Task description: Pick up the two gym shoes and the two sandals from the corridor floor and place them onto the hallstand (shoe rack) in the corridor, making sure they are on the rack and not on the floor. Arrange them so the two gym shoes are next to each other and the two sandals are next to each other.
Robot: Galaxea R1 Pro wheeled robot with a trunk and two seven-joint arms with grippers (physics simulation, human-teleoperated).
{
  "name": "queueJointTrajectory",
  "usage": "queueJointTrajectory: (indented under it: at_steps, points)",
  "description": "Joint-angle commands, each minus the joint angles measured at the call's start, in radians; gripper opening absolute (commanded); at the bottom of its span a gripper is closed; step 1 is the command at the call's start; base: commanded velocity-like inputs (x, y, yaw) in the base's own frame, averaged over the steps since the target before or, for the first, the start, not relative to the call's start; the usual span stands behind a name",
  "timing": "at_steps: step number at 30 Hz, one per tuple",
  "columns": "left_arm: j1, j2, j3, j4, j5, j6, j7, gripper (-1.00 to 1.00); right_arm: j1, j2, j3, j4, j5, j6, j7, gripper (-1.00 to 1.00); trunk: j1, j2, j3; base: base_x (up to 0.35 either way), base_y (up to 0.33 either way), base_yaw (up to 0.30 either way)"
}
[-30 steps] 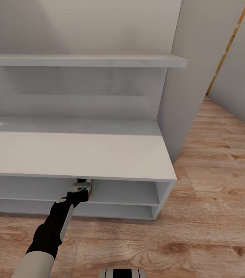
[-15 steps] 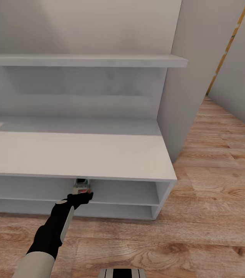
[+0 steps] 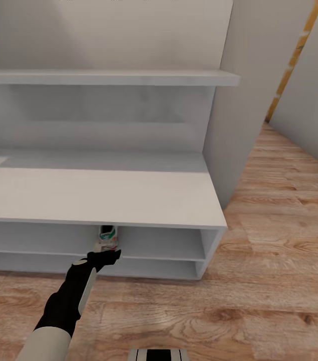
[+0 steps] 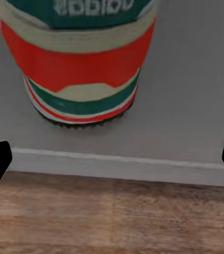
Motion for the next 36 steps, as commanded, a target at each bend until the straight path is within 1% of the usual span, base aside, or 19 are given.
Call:
queueJointTrajectory:
  at_steps: [1, 18, 25, 30, 32, 33, 34, 35, 36]
  points:
    - [0.0, -0.001, 0.004, -0.001, -0.005, 0.005, -0.006, 1.0, -0.001, 0.0, -0.001, -0.001, -0.001, 0.006, -0.001, -1.0, -0.001, 0.0, -0.001, -0.315, 0.0, 0.0]
    - [0.0, 0.0, 0.005, -0.001, -0.005, 0.004, -0.006, 1.0, -0.001, 0.0, -0.001, -0.001, -0.001, 0.006, -0.001, -1.0, -0.001, 0.0, -0.001, -0.337, 0.0, 0.0]
    - [0.0, 0.001, 0.005, 0.002, -0.004, -0.044, -0.006, 1.0, -0.001, 0.001, -0.001, -0.001, -0.002, 0.005, -0.002, -1.0, -0.001, 0.0, -0.001, -0.323, 0.027, 0.0]
    - [0.001, 0.003, 0.006, 0.003, -0.006, -0.051, -0.006, 1.0, -0.001, 0.005, -0.001, 0.0, -0.004, 0.0, -0.001, -1.0, -0.001, 0.0, -0.001, -0.096, 0.181, 0.0]
    - [0.001, 0.007, 0.007, 0.003, -0.006, -0.051, -0.006, 1.0, -0.001, 0.006, -0.001, 0.0, -0.004, -0.002, -0.001, -1.0, -0.001, 0.0, -0.001, -0.018, 0.227, 0.0]
    - [0.001, 0.014, 0.008, 0.003, -0.006, -0.051, -0.006, 1.0, -0.001, 0.007, -0.002, -0.001, -0.004, -0.003, -0.001, -1.0, -0.001, 0.0, -0.001, -0.01, 0.233, 0.0]
    - [0.002, 0.022, 0.008, 0.003, -0.005, -0.051, -0.006, 1.0, -0.001, 0.006, -0.003, -0.001, -0.003, -0.003, -0.001, -1.0, -0.001, 0.0, -0.001, -0.007, 0.236, 0.0]
    - [0.002, 0.045, 0.008, 0.003, -0.005, -0.052, -0.007, 1.0, -0.001, 0.007, -0.004, -0.002, -0.005, -0.001, -0.001, -1.0, -0.001, 0.0, -0.001, -0.001, 0.11, 0.0]
    - [0.003, 0.047, 0.008, 0.003, -0.005, -0.052, -0.007, 1.0, -0.001, 0.007, -0.004, -0.002, -0.005, 0.001, -0.001, -1.0, -0.001, 0.0, -0.001, -0.001, 0.088, 0.0]
